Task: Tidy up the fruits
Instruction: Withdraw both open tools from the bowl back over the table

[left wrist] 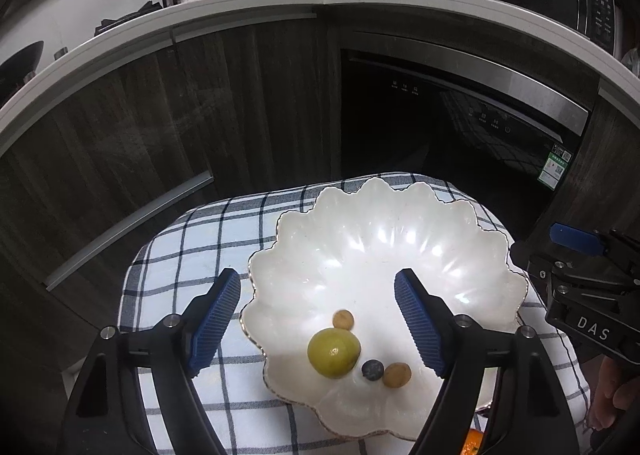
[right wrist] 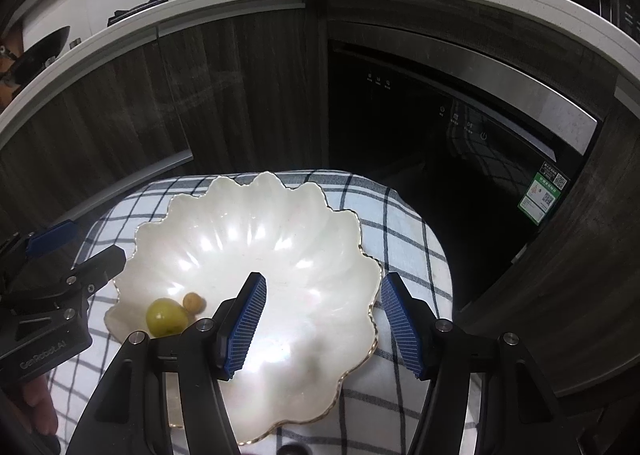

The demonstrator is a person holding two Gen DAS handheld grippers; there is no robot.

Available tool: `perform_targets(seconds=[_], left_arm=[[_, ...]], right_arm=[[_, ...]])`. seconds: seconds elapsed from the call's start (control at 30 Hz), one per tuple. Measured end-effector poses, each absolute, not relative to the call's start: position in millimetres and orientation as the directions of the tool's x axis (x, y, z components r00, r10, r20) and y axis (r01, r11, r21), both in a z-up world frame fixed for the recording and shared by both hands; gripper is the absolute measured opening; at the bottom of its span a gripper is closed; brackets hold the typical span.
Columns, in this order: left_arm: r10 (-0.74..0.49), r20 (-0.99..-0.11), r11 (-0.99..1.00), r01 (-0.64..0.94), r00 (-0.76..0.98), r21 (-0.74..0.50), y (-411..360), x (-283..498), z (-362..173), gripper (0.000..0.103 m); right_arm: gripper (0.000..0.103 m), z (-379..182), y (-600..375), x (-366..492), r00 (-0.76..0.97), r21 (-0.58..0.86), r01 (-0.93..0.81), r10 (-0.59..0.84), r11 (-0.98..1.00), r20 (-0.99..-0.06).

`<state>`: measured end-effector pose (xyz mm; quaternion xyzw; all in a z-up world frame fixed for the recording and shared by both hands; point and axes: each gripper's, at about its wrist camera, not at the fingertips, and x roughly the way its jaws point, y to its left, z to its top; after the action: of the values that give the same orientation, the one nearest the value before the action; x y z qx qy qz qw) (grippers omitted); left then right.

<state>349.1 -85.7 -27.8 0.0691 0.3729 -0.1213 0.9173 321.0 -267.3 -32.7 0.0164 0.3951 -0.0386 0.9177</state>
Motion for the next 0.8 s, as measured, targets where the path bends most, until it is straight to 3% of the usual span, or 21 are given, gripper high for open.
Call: perform_targets(seconds=[0.33,0.47,0.8], left_arm=[[-0.169,-0.689,0.964,0.264,0.705,0.034,-79,332,-16,0.086],[-0.167,-0.684,0.964,0.263,0.71,0.037,-78,324,-13,0.086],[-0.148,-0.688,0.972,0.234,0.711,0.033,-70,307,-9,0.086]], right_arm=[[0.062,-23,-263,306,0.694,0.004,0.09,-0.06,0.996,-0.718],[0.07,-20,-262,297,0.702,0.004,0.094,-0.063,0.996,-0.709],[0.07,-15,-257,283,0.708,0.018,0.089,-0.051,0.996,-0.704]])
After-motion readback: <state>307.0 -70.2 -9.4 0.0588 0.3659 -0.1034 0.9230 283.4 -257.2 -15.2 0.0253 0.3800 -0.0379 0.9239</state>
